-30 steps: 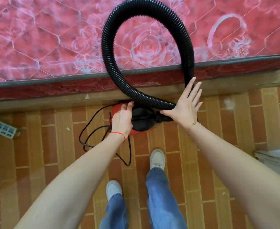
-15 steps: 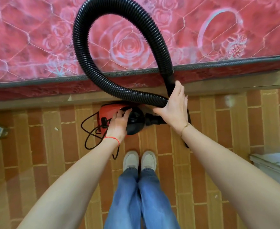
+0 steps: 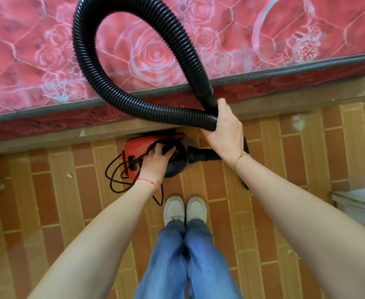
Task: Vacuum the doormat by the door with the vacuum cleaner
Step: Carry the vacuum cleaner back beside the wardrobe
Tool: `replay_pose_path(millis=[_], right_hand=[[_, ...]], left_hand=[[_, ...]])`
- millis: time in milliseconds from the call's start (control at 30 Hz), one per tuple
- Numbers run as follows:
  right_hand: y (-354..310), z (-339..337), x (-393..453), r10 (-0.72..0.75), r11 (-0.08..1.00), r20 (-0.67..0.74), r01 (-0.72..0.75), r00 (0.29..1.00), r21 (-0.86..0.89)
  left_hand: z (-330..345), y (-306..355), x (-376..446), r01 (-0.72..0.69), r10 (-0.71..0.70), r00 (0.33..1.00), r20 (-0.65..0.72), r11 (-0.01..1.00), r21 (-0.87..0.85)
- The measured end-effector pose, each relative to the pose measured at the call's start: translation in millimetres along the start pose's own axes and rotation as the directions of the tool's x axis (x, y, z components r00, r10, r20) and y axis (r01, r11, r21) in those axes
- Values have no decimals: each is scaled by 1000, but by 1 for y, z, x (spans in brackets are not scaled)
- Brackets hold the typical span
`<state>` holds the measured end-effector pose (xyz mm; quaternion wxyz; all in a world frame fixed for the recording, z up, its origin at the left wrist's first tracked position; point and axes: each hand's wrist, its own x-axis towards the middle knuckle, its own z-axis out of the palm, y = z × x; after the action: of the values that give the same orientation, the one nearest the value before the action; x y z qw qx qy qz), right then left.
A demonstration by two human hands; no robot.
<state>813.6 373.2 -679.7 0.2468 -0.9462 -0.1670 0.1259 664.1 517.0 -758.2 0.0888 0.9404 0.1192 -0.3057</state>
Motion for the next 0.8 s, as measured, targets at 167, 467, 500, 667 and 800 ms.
replay_pose_path(millis=[167,467,500,667,800], right_hand=[[1,-11,-10,-10,998,8,9,1000,55],[-2,-52,-31,68,978,-65,-54,996,204],[-1,-55,-31,75,972,-69,-58,995,228],[4,-53,-33,52,974,-84,-32,995,224],[0,-49,-37,35,980,-101,-15,994,198]], left_hand=[[-7,-8,2,-41,49,994,95,996,-83],[-22,-5,-19,-69,57,988,143,995,78],[-22,-3,-18,-65,49,987,156,993,99],[-20,-1,-8,-109,91,982,167,989,102],[-21,0,-9,-114,102,979,174,991,65]])
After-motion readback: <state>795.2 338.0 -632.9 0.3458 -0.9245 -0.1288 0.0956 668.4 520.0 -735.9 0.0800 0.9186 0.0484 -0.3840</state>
